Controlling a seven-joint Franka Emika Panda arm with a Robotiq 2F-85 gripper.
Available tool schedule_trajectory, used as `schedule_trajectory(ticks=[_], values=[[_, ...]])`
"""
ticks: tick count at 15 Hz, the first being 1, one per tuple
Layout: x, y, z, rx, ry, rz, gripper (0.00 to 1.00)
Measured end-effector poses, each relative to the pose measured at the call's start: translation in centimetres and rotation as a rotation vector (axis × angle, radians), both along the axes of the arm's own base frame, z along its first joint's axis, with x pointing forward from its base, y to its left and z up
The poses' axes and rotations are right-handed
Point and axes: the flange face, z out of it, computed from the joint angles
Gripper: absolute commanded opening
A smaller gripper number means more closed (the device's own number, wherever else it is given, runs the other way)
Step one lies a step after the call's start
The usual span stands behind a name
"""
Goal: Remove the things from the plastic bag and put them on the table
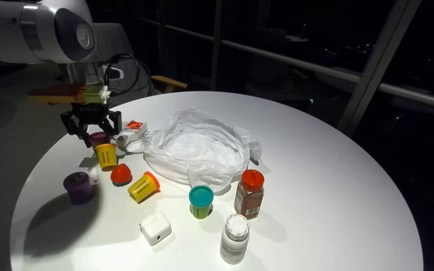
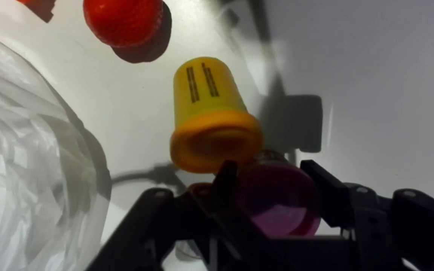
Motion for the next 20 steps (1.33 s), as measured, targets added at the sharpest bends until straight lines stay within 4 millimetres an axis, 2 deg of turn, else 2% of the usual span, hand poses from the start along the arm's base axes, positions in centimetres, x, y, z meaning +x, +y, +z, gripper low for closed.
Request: schedule_trajectory(ticks=[1, 4, 5, 9, 12, 15, 20], values=[[0.0, -0.2, -0.1, 0.009, -0.008, -0.002, 0.75], [0.3, -1.0, -0.2, 0.036, -0.041, -0.015, 0.97], [0.5, -1.3, 0.0, 0.046, -0.055, -0.02, 1.0], [1.9, -3.0, 2.0, 0.044, -0.102, -0.06, 1.0], [3.5, -5.4, 5.0, 0.021, -0.142, -0.123, 1.0], [4.5, -7.8, 8.8, -0.013, -0.158, -0.192, 1.0], [4.2, -10.8, 14.5, -0.043, -0.155, -0.303, 1.0]])
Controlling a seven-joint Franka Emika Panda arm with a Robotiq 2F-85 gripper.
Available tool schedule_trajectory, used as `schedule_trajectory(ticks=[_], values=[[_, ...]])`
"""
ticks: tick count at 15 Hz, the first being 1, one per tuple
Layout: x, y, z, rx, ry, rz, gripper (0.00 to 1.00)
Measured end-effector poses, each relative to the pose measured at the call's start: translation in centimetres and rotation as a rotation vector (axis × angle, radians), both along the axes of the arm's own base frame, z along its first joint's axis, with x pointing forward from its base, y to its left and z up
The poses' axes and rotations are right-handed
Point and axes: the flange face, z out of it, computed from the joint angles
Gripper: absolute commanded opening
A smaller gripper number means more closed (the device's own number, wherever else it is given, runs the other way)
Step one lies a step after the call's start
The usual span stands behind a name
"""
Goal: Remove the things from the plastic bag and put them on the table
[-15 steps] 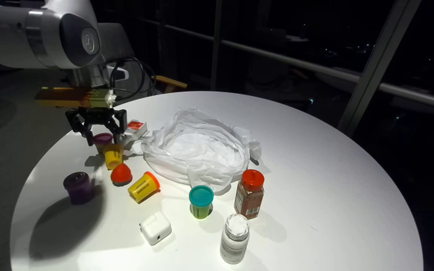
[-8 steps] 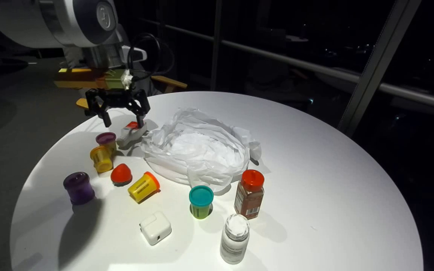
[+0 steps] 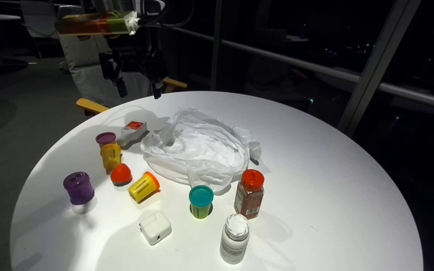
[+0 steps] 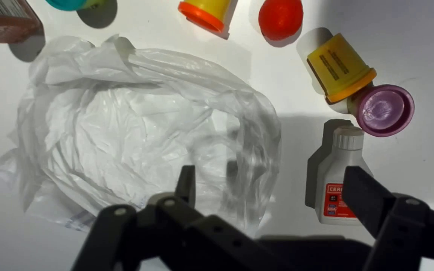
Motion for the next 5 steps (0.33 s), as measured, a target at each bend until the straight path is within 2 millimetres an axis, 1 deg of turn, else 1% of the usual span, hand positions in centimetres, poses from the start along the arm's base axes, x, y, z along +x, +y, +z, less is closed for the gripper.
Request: schedule_trajectory(ticks=[3, 5], values=[[-1.0, -0.8, 2.2, 0.01, 0.0, -0.046, 1.0], [-1.6, -1.0, 2.8, 0.011, -0.002, -0.052, 1.0]])
